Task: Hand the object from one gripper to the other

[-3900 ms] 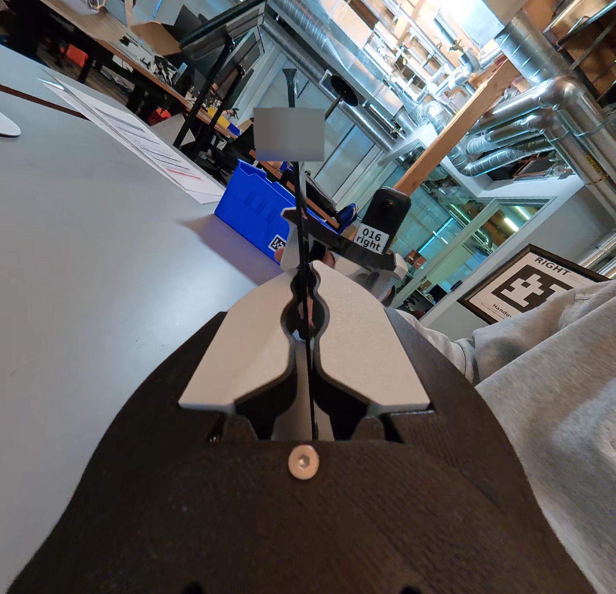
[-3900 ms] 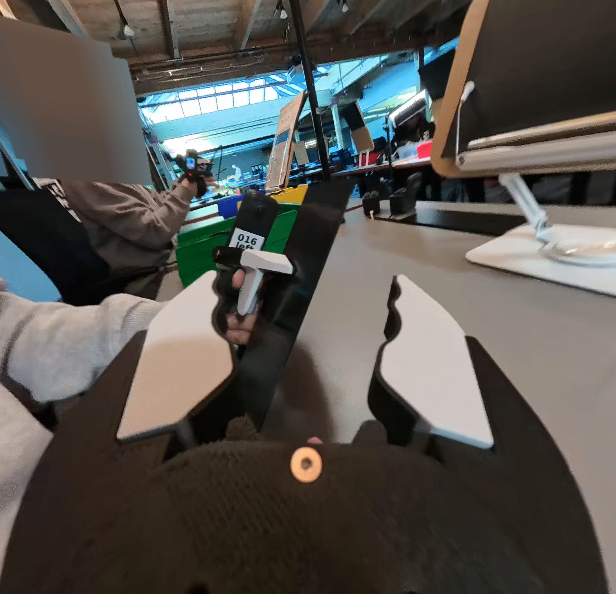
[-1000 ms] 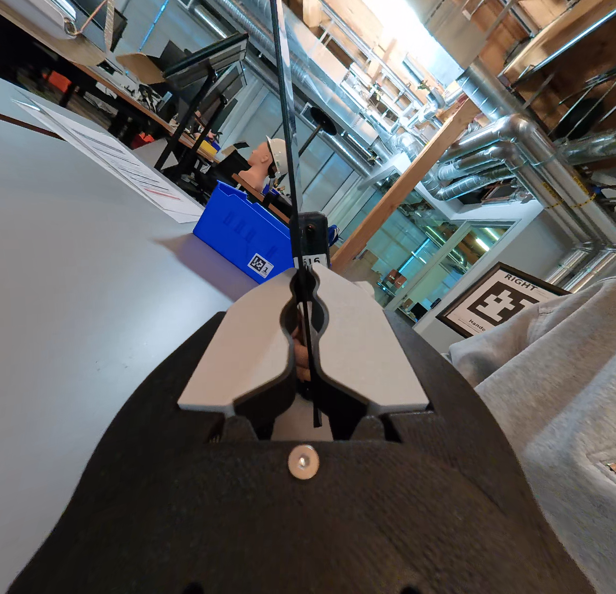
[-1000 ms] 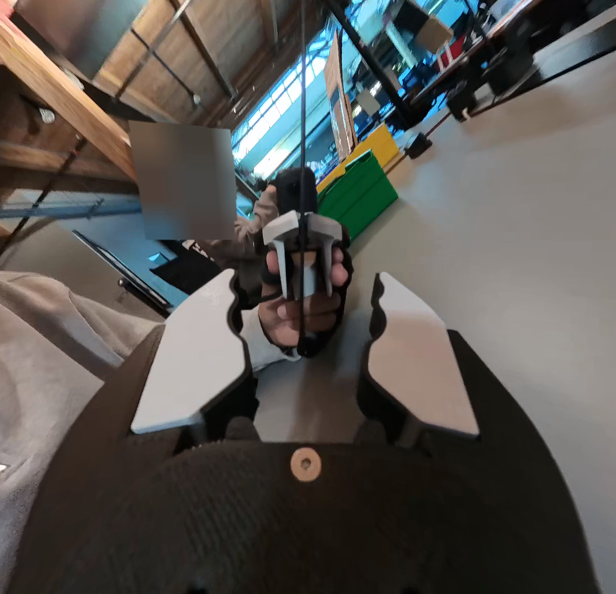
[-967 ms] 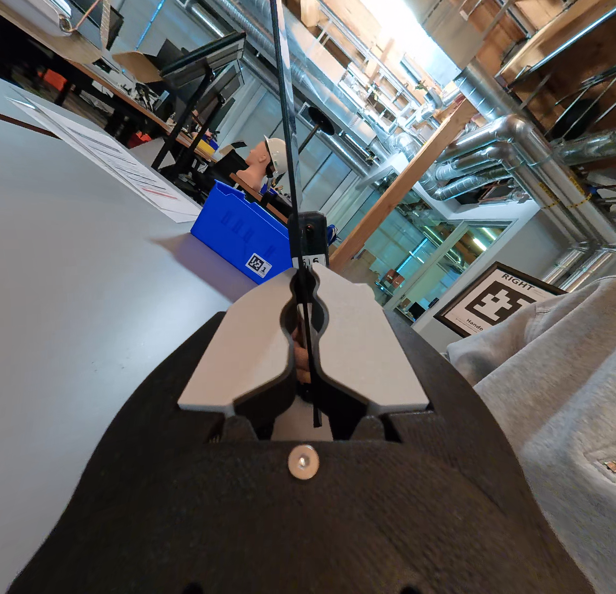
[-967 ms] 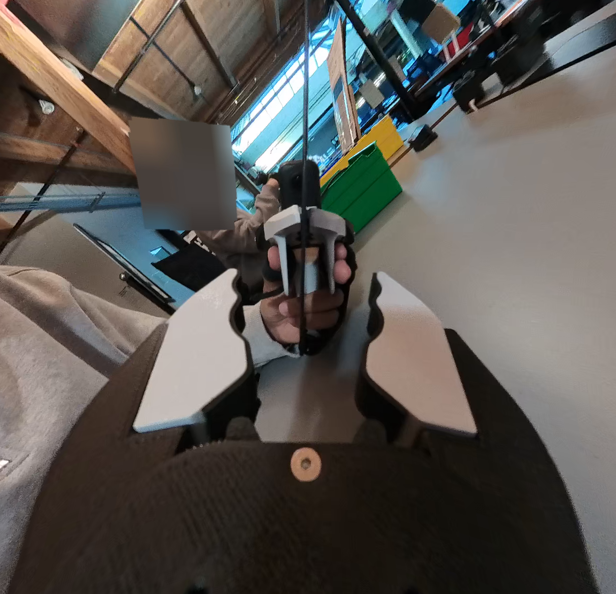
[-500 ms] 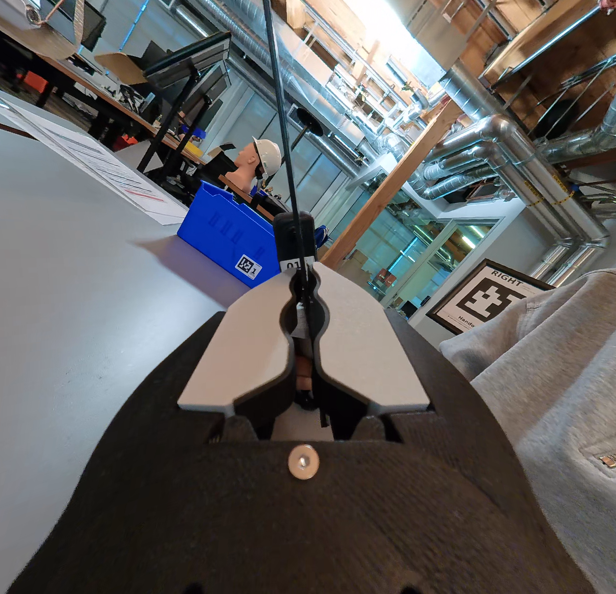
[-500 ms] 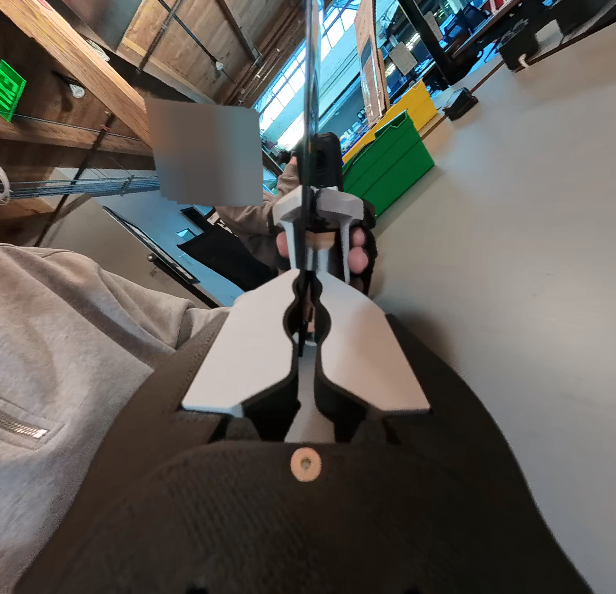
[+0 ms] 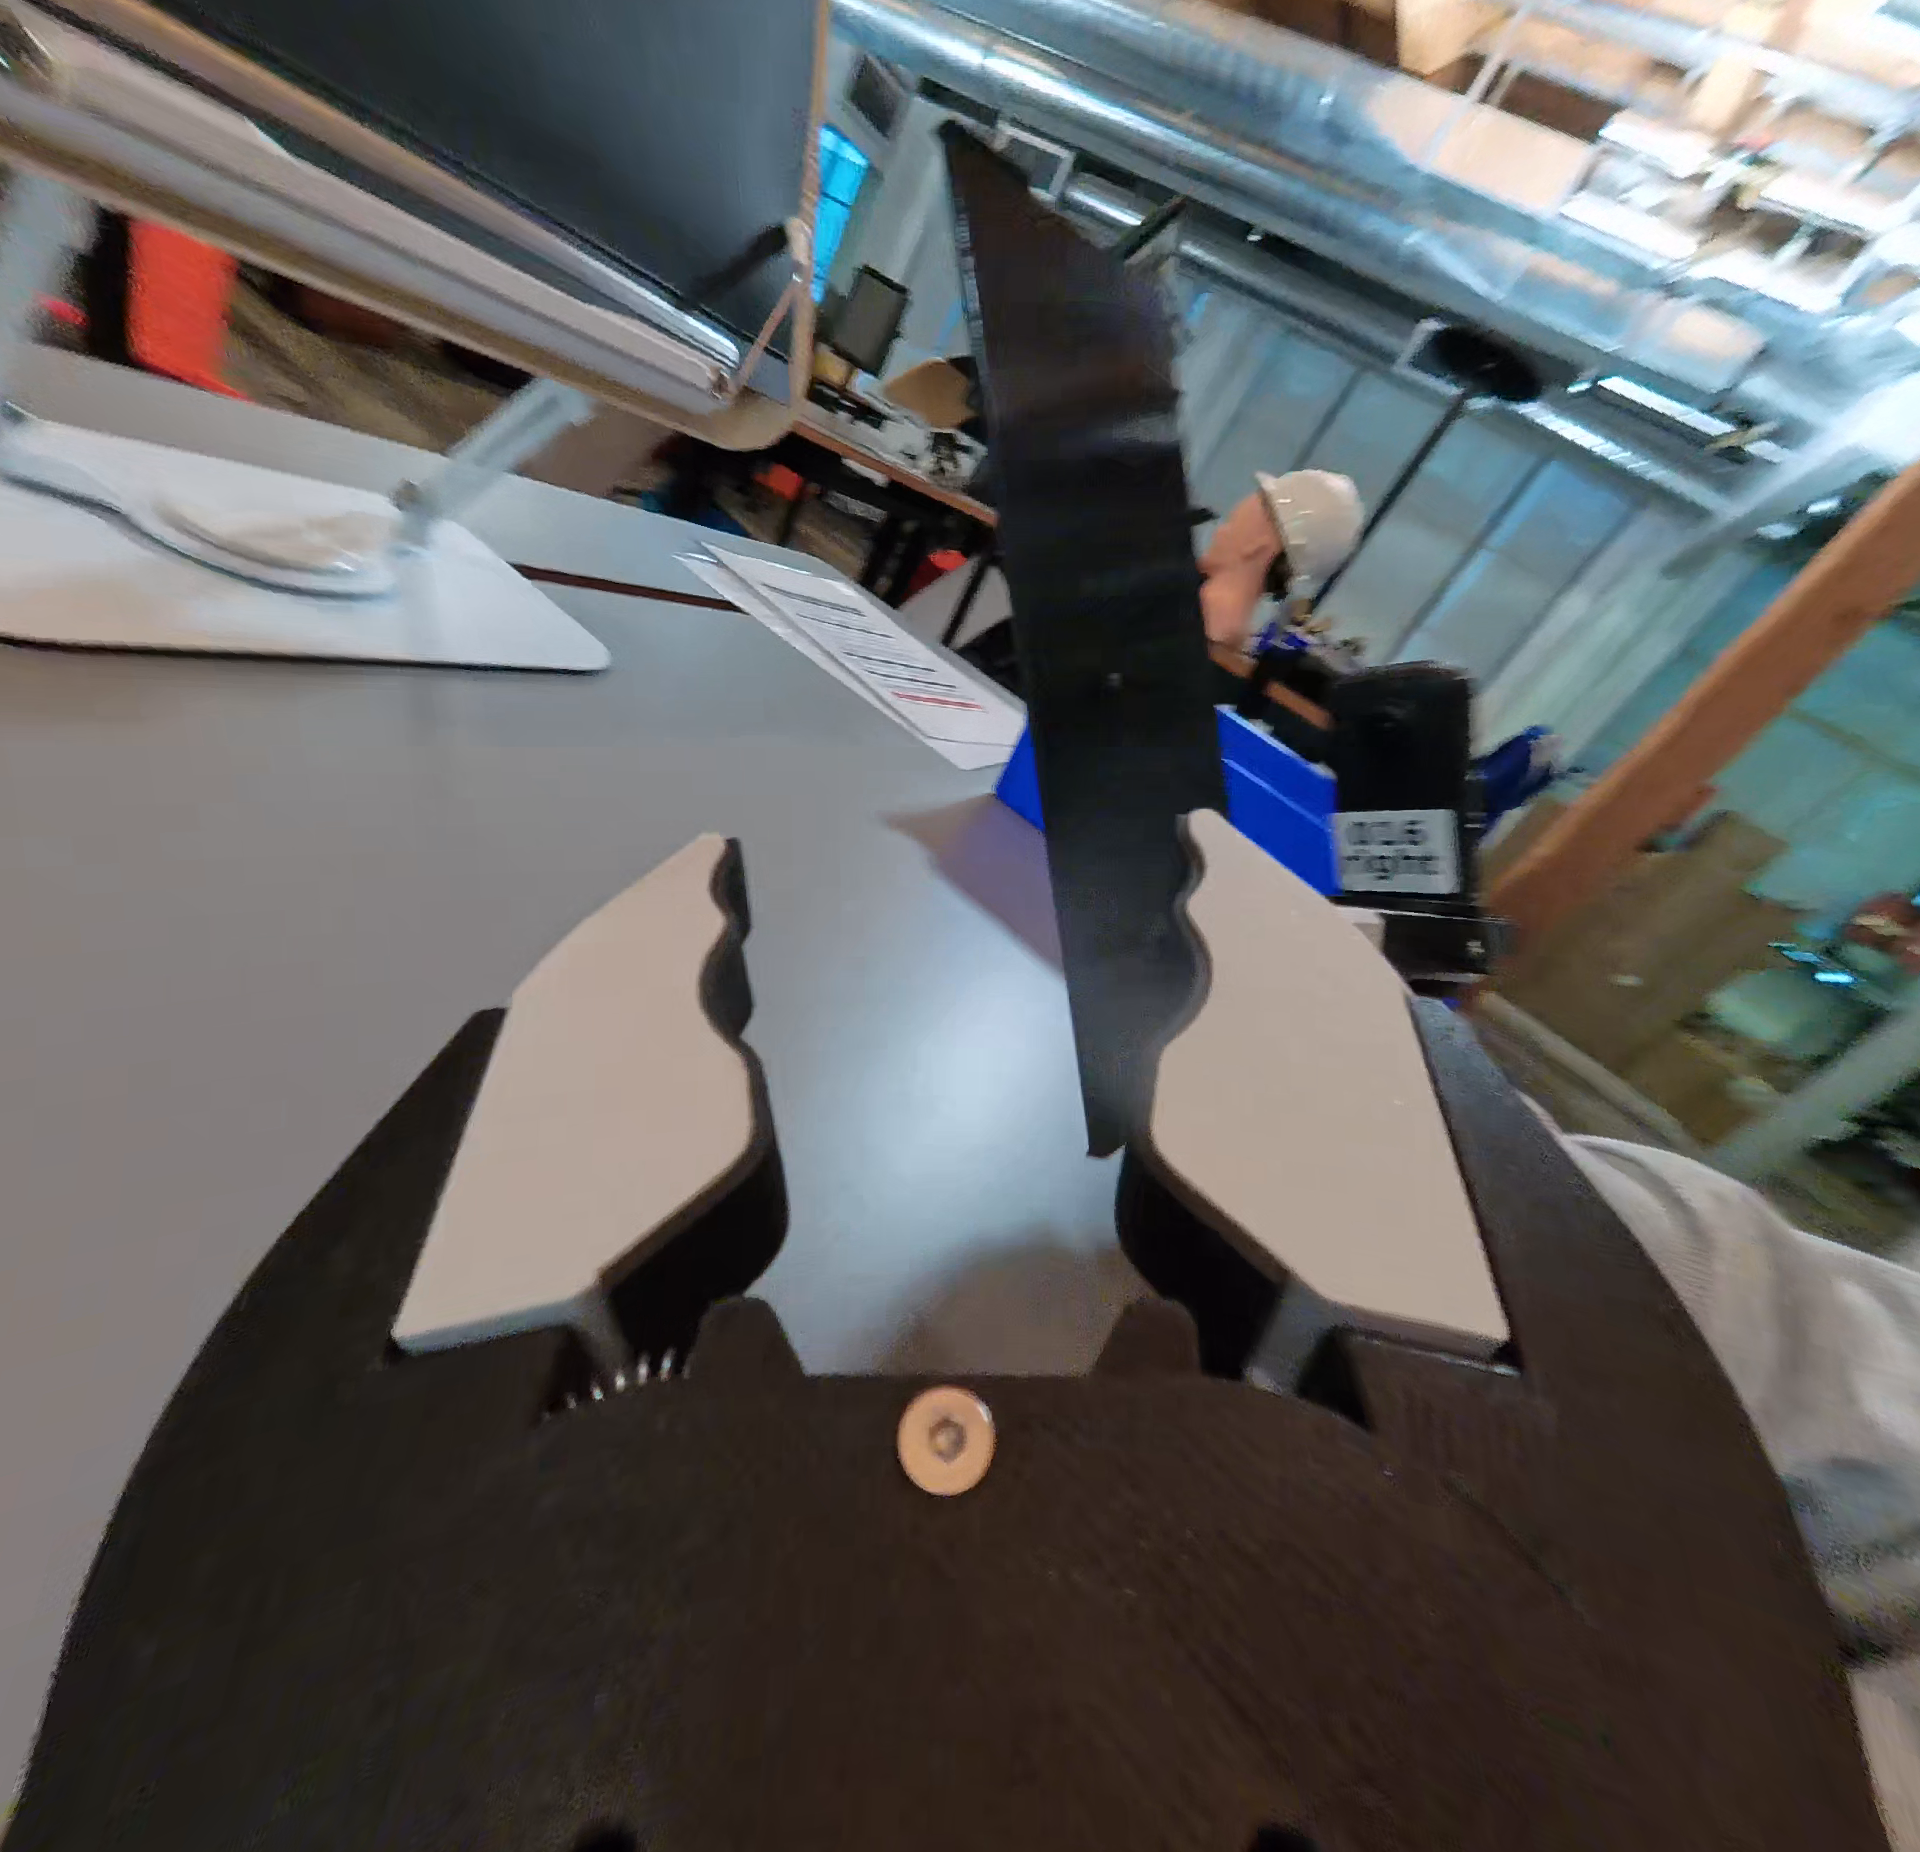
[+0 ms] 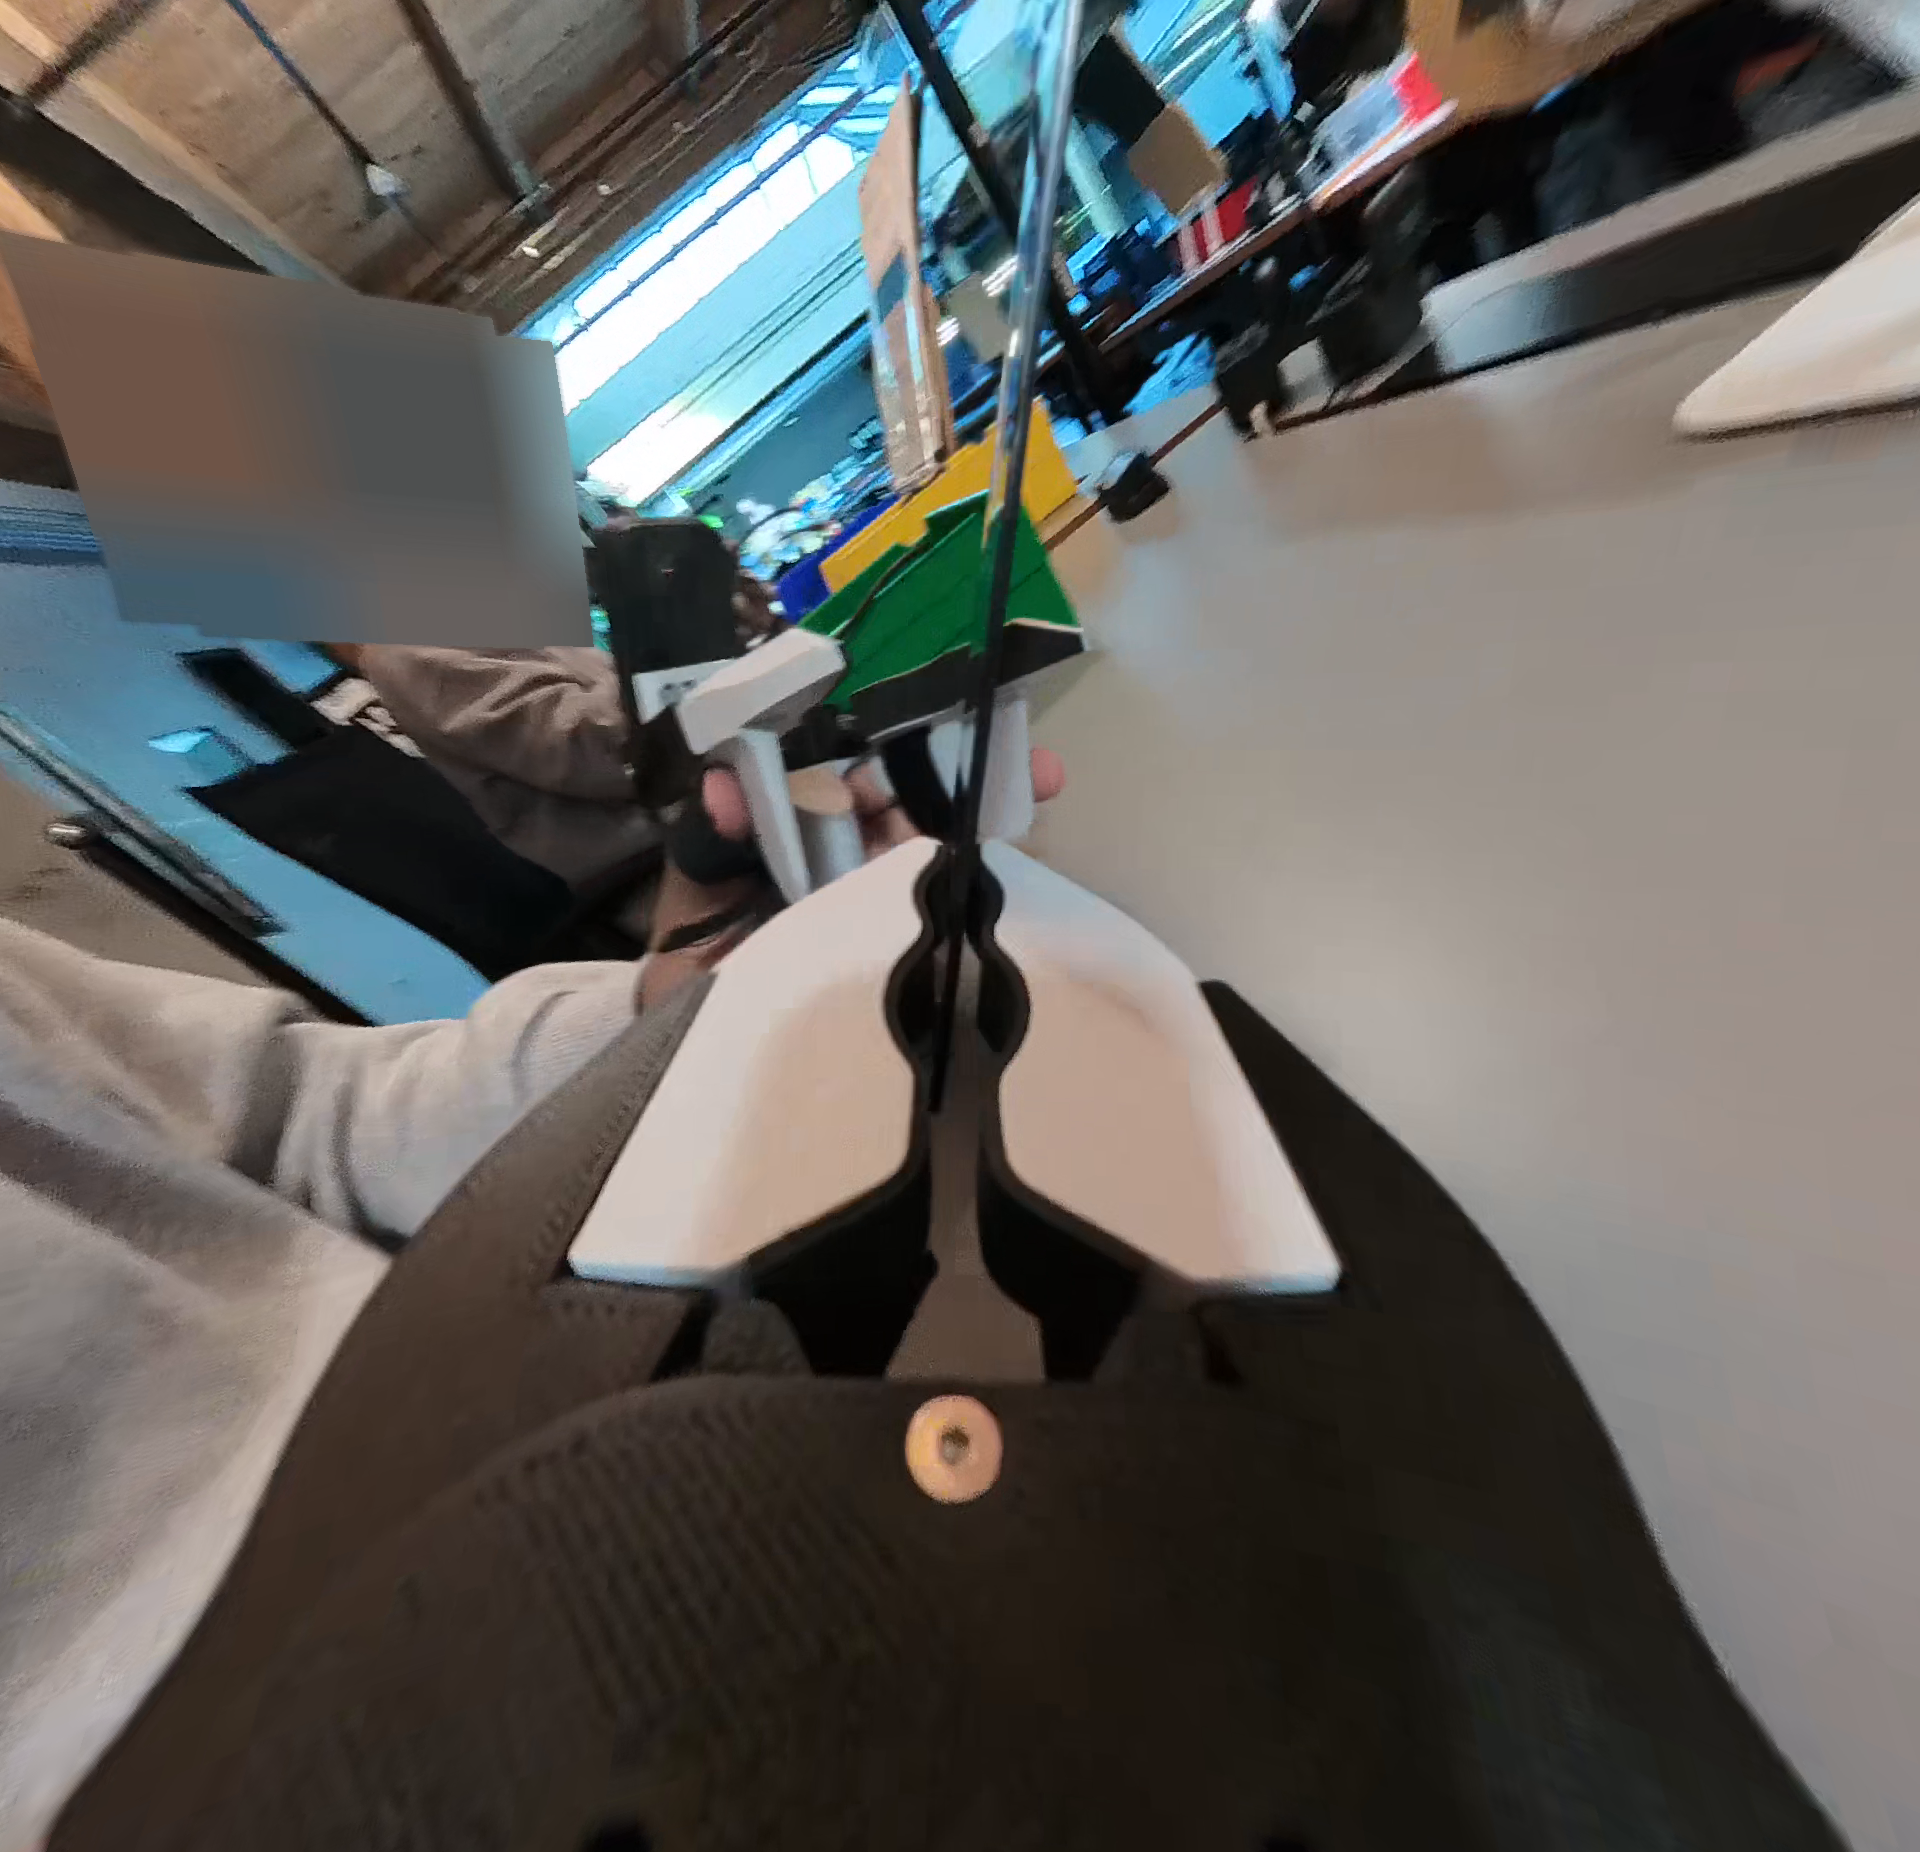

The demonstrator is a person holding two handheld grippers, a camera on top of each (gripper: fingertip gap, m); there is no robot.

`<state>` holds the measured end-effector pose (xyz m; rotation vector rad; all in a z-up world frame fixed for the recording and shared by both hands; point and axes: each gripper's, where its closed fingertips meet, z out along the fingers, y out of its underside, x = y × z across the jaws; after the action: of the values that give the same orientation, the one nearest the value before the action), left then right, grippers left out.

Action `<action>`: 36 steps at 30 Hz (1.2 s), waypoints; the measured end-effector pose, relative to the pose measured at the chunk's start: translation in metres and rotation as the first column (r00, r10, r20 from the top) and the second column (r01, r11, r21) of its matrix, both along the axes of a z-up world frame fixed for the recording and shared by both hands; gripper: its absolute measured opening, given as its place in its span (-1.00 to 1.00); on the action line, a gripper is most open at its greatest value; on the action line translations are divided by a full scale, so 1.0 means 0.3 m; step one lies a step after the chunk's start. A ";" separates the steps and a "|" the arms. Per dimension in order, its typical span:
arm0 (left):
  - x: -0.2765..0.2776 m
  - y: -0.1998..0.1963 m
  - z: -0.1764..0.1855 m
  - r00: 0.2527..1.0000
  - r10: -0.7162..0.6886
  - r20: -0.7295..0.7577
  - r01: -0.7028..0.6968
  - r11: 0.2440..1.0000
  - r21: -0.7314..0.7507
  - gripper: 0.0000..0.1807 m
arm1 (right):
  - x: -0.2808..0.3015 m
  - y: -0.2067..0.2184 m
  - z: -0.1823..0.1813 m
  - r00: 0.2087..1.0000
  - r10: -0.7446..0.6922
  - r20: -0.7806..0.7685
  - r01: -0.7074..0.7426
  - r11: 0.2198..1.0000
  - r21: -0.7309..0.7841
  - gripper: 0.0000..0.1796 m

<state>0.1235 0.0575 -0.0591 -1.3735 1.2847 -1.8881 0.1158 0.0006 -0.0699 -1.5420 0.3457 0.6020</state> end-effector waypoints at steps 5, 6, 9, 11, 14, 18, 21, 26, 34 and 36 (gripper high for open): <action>-0.004 0.002 0.037 0.984 0.161 0.074 -0.170 0.977 0.129 0.33 | 0.101 -0.028 -0.010 0.888 -0.300 0.349 0.354 0.930 -0.100 -0.97; -0.006 -0.015 0.047 0.982 0.166 0.087 -0.177 0.974 0.141 0.40 | 0.116 -0.029 -0.016 0.838 -0.336 0.430 0.422 0.899 -0.119 -0.97; -0.012 -0.069 0.060 0.983 0.154 0.095 -0.167 0.975 0.147 0.51 | 0.109 -0.010 -0.031 0.692 -0.336 0.639 0.531 0.836 -0.136 -0.97; -0.010 -0.084 0.048 0.989 0.138 0.058 -0.143 0.985 0.094 0.52 | 0.067 0.013 -0.026 0.621 -0.302 0.723 0.541 0.833 -0.117 -0.97; -0.014 -0.071 0.043 0.994 0.106 0.029 -0.105 0.994 -0.022 0.46 | 0.006 0.041 -0.020 0.518 -0.248 0.819 0.541 0.836 -0.089 -0.97; -0.043 -0.062 0.077 0.997 0.025 0.078 -0.018 0.996 -0.086 -0.18 | -0.038 0.060 -0.013 0.471 -0.232 0.851 0.526 0.849 -0.059 -0.97; -0.062 -0.053 0.091 0.994 -0.008 0.108 0.017 0.996 -0.086 -0.59 | -0.039 0.059 -0.012 0.475 -0.227 0.850 0.514 0.856 -0.059 -0.97; -0.037 -0.068 0.080 0.996 -0.030 0.079 0.039 0.993 -0.115 0.08 | -0.035 0.051 0.005 0.455 -0.245 0.856 0.519 0.854 -0.032 -0.98; -0.020 -0.090 0.005 0.992 -0.124 -0.031 0.108 0.946 -0.305 -0.04 | -0.015 0.035 0.025 0.480 -0.280 0.831 0.529 0.848 -0.020 -0.97; -0.020 -0.101 0.000 0.985 -0.168 -0.043 0.145 0.934 -0.328 -0.03 | -0.009 0.022 0.056 0.478 -0.318 0.819 0.525 0.851 0.023 -0.97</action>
<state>0.1177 0.0273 -0.0591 -1.5500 1.1847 -2.2585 0.1132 0.0072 -0.0530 -1.7005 0.0774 -0.5975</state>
